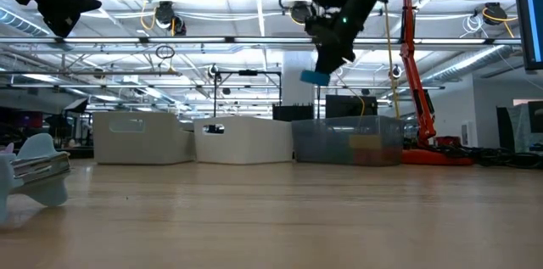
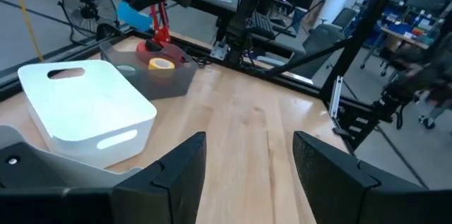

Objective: Pick and place Stapler, Stapler remover, tape
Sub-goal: Put the blue tape into the black bin

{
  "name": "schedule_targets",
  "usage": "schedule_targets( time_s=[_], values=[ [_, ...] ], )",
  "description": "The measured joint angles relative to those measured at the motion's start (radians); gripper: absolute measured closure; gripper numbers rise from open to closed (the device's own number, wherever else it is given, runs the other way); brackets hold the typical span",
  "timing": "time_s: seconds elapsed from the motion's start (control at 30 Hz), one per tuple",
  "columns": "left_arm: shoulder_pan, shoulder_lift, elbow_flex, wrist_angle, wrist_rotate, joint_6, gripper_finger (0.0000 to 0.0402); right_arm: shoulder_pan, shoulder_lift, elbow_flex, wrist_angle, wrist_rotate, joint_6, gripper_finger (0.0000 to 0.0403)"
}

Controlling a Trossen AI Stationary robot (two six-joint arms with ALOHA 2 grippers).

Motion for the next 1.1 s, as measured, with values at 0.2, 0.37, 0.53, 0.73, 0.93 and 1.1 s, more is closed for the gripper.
schedule_targets(
  time_s=[0.2, 0.37, 0.53, 0.73, 0.93, 1.1],
  values=[
    [0.000, 0.000, 0.000, 0.000, 0.000, -0.023, 0.0188, -0.062, 0.080, 0.000, -0.048, 0.000, -0.023, 0.0363],
    [0.000, 0.000, 0.000, 0.000, 0.000, -0.027, 0.0188, -0.065, 0.134, 0.000, -0.106, -0.004, -0.040, 0.0363],
    [0.000, 0.000, 0.000, 0.000, 0.000, -0.026, 0.0188, -0.065, 0.178, 0.000, -0.114, -0.004, -0.060, 0.0363],
    [0.000, 0.000, 0.000, 0.000, 0.000, -0.027, 0.0188, -0.070, 0.198, -0.021, -0.086, -0.005, -0.083, 0.0363],
    [0.000, 0.000, 0.000, 0.000, 0.000, -0.027, 0.0188, -0.083, 0.200, -0.091, -0.044, -0.008, -0.074, 0.0362],
    [0.000, 0.000, 0.000, 0.000, 0.000, -0.027, 0.0188, -0.085, 0.199, -0.140, 0.001, -0.007, -0.071, 0.0362]
  ],
)
